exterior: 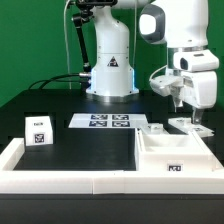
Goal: Assemble cabinet
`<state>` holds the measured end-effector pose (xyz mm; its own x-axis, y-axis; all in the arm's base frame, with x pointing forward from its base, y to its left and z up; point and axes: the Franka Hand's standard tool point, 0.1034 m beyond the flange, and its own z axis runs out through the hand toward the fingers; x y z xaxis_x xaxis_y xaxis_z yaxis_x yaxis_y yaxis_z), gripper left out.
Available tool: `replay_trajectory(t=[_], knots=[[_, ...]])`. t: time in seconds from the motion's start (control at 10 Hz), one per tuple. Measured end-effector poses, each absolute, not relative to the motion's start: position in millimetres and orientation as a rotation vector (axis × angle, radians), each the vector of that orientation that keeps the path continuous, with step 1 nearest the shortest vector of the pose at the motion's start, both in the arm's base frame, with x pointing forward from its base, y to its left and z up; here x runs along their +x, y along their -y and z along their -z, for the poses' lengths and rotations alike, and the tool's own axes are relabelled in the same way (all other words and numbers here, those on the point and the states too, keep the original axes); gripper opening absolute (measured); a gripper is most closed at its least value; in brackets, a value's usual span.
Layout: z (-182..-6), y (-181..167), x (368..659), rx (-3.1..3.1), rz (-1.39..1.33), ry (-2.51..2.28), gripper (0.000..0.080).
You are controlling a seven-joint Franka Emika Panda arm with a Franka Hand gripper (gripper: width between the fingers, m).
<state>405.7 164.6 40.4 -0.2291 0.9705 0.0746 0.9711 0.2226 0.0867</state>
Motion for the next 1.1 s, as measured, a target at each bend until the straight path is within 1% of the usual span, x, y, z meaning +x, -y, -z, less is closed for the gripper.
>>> replay_trajectory(t=[0.1, 0.4, 0.5, 0.7, 1.1], knots=[[-37.9, -164.8, 397.6, -1.923, 0.195, 2.472, 0.0797], [-36.8, -163.0, 397.1, -1.938, 0.180, 2.456, 0.0797], [-34.0, -165.3, 392.7, -1.886, 0.175, 2.493, 0.0797], [-24.5, -177.6, 369.3, -1.783, 0.140, 2.547, 0.0797], [-15.5, -187.6, 351.0, -1.722, 0.133, 2.567, 0.0797]])
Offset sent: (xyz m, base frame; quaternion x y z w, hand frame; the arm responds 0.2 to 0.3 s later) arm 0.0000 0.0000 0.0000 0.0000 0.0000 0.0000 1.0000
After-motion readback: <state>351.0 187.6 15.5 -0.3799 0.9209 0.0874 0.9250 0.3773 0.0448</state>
